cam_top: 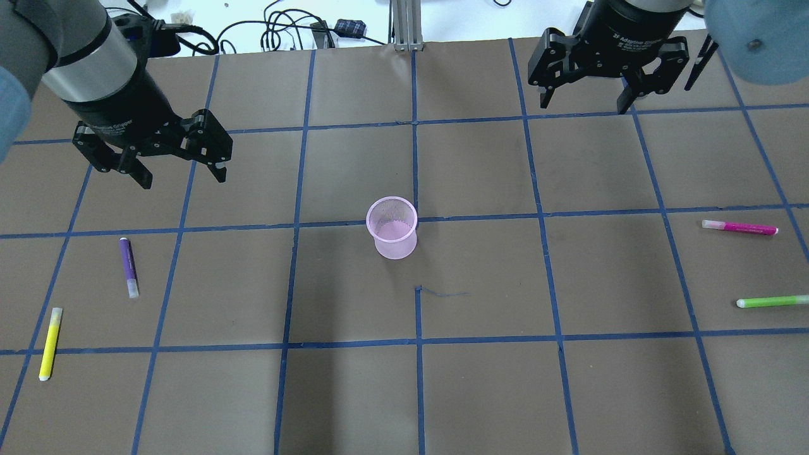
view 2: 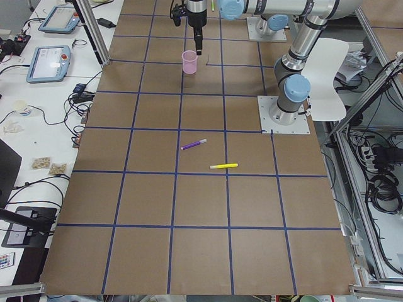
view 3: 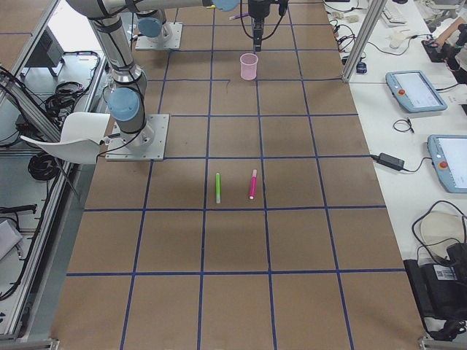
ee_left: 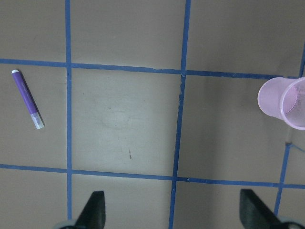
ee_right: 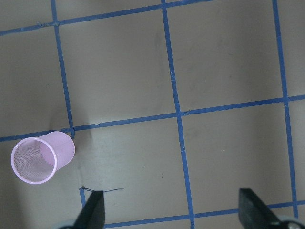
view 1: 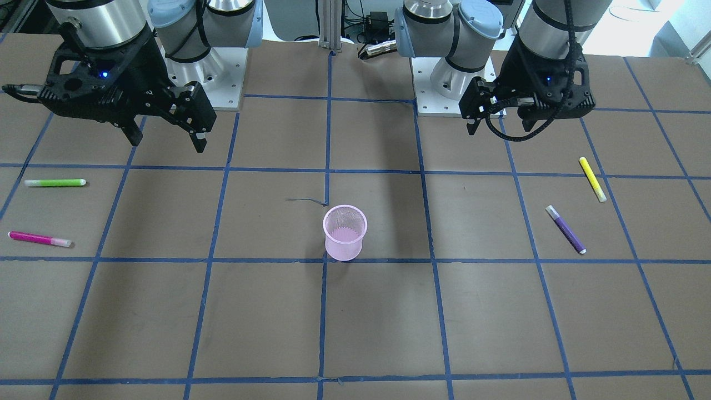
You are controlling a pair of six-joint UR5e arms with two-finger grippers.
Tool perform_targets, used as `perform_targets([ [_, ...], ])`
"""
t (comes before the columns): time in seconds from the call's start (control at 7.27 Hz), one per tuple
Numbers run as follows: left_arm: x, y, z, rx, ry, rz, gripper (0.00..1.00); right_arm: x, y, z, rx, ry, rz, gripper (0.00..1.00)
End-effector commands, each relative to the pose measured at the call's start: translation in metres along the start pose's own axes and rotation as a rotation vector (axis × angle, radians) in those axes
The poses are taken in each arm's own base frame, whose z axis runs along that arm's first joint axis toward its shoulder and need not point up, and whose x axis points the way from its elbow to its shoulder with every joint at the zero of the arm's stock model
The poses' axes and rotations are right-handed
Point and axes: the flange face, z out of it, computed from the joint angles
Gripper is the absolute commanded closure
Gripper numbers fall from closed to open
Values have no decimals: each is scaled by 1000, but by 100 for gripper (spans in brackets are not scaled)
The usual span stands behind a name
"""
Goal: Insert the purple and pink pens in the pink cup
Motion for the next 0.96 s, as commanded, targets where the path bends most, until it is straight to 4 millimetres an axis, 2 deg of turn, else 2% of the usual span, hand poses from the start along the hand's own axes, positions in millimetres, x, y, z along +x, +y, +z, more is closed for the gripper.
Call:
perform_targets([
  [0.0, 0, -2, 2, 0, 3, 2, 0, 0, 0, 0, 0, 0, 0, 0],
  [0.55, 1, -2, 1, 4, 13, -3, 0, 0, -2, 0, -13, -15, -24, 0],
  [0.69, 0, 1, 0, 0, 8, -4, 0, 7, -3, 1, -20, -7, -132, 0],
  [0.83, 0, 1, 0, 0, 8, -4, 0, 17, -3, 12, -68, 5, -220, 0],
])
